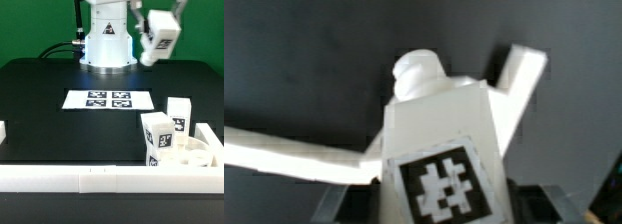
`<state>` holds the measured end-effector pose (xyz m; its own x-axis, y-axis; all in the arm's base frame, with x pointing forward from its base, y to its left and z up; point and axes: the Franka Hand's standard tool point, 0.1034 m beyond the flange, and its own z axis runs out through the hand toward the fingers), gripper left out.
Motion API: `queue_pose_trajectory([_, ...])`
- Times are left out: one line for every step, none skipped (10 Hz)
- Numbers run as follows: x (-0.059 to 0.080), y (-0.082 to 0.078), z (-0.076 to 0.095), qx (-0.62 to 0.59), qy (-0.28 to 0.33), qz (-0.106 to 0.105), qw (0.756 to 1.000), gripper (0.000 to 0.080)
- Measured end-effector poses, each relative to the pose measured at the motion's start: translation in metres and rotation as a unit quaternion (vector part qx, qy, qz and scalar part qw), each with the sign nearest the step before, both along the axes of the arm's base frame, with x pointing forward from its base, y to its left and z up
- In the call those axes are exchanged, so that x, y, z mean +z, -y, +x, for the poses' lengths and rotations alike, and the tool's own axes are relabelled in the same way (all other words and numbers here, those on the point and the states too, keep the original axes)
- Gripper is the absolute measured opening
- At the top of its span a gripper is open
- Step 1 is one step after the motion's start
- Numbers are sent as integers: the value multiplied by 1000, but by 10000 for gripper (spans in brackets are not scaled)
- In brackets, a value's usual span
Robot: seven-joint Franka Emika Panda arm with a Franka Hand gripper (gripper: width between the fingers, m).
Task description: Assemble stool
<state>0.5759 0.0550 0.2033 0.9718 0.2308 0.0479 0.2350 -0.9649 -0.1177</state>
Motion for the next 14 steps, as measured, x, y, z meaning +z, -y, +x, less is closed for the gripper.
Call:
queue_pose_trajectory([13, -12, 24, -44, 37, 30, 998, 323])
queue_pose_trajectory([18, -4, 27, -23, 70, 28, 997, 323])
queue_pose_trajectory([12, 15, 12, 0, 126, 8, 992, 323])
queue_pose_trajectory([7, 17, 3, -14, 143, 7, 990, 324])
queue_pose_trajectory([9, 21, 8, -14, 176, 3, 984, 323])
queue_pose_trajectory([8, 20, 9, -27, 191, 5, 981, 323])
queue_pose_trajectory([7, 2, 15, -65, 203, 35, 976, 323])
queue_pose_trajectory([5, -10, 27, -96, 226, 49, 968, 323])
queue_pose_trajectory([-1, -16, 37, -123, 245, 51, 960, 323])
queue_pose_trajectory([-2, -20, 41, -138, 268, 39, 953, 323])
queue_pose_trajectory([7, -27, 43, -129, 274, 41, 952, 323])
queue_pose_trajectory([9, -26, 44, -131, 275, 41, 951, 323])
queue_pose_trajectory([8, -27, 45, -130, 274, 39, 952, 323])
queue_pose_trajectory([6, -28, 46, -130, 272, 38, 953, 324])
